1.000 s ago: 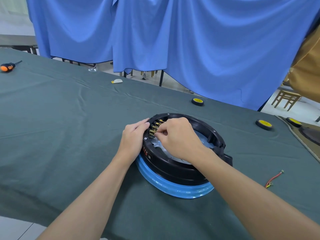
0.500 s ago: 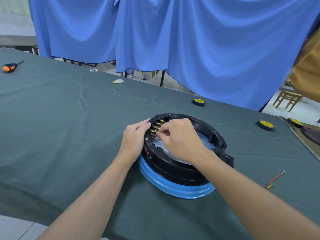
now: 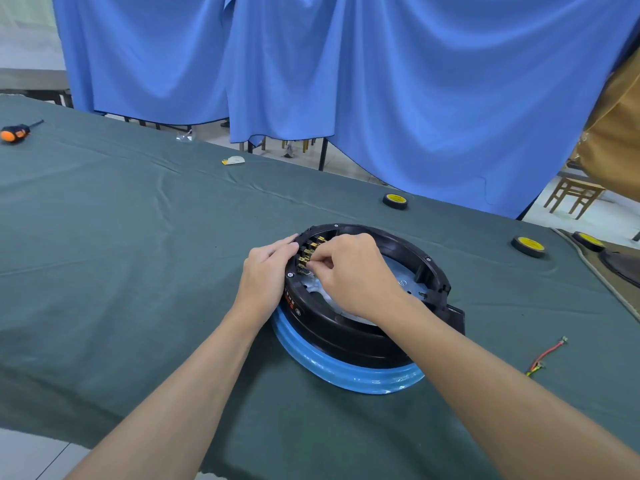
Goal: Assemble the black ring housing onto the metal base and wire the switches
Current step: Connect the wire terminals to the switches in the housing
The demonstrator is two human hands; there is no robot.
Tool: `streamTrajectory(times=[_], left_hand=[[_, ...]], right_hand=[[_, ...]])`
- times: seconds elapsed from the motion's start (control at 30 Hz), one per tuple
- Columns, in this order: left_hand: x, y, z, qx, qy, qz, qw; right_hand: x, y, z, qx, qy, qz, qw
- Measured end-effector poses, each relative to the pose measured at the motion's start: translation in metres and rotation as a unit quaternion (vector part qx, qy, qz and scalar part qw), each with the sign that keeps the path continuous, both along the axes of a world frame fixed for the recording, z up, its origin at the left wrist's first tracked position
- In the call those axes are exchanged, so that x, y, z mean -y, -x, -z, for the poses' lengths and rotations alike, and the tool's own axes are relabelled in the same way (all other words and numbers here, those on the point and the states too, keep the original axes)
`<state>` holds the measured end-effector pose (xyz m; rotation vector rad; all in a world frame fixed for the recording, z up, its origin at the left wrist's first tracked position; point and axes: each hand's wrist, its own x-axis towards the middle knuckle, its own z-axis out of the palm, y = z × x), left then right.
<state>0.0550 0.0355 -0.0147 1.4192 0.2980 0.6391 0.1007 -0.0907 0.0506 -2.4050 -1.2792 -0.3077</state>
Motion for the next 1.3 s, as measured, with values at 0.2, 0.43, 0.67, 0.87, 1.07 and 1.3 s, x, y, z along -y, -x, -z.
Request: streamTrajectory(times=[0.2, 0.43, 0.67, 0.87, 1.07, 1.3], left_hand=[[0.001, 0.001, -0.002, 0.005, -0.004, 0.011, 1.0], [0.0, 0.001, 0.0, 0.003, -0.007, 0.006, 1.0], [0.0, 0.001, -0.001, -0.004, -0.007, 0.003, 1.0], [0.0, 0.001, -0.001, -0.007, -0.01, 0.003, 1.0], [0.002, 0.002, -0.003, -0.014, -0.005, 0.002, 1.0], [0.0, 0.001, -0.002, -0.019, -0.003, 0.005, 1.0]], right_hand=[[-0.007, 0.001, -0.001, 0.016, 0.024, 0.009, 1.0], [0.002, 0.0, 0.001, -0.015, 0.005, 0.016, 1.0], [0.002, -0.001, 0.003, -0.028, 0.008, 0.023, 0.999], [0.001, -0.002, 0.006, -0.025, 0.018, 0.025, 0.999], [-0.002, -0.003, 0.005, -0.028, 0.024, 0.025, 0.999], [-0.006, 0.0, 0.003, 0.005, 0.045, 0.029, 0.999]])
